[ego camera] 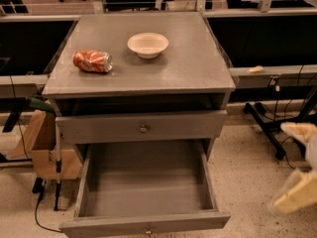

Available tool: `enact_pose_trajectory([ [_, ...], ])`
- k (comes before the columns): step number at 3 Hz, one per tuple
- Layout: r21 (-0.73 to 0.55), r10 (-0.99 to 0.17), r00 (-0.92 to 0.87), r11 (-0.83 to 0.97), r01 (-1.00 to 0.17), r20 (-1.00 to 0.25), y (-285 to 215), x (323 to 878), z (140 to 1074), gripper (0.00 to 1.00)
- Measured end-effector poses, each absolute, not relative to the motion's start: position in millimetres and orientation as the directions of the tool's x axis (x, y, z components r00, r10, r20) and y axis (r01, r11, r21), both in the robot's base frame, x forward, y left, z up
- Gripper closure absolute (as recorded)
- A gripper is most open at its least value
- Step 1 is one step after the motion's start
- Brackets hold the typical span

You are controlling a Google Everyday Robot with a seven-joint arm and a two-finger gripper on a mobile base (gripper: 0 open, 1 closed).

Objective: Close middle drawer

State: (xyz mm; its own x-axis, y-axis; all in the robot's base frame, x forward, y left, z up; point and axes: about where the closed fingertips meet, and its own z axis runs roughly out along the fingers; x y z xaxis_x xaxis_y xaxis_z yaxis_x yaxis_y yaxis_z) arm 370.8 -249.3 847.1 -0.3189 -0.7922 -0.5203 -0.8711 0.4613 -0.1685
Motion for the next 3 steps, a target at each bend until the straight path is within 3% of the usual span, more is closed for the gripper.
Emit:
enact_pose_trajectory([
  [1, -0.06, -0.658, -0.359, 0.524, -0.849, -0.662, -239, 349, 750, 0.0],
  [2, -0.028, -0.571, -0.402, 0.599, -0.801, -0.716, -250, 340, 719, 0.0],
  [3, -0.028, -0.571, -0.402, 0.599, -0.8, -0.716, -250, 340, 719, 0.0],
])
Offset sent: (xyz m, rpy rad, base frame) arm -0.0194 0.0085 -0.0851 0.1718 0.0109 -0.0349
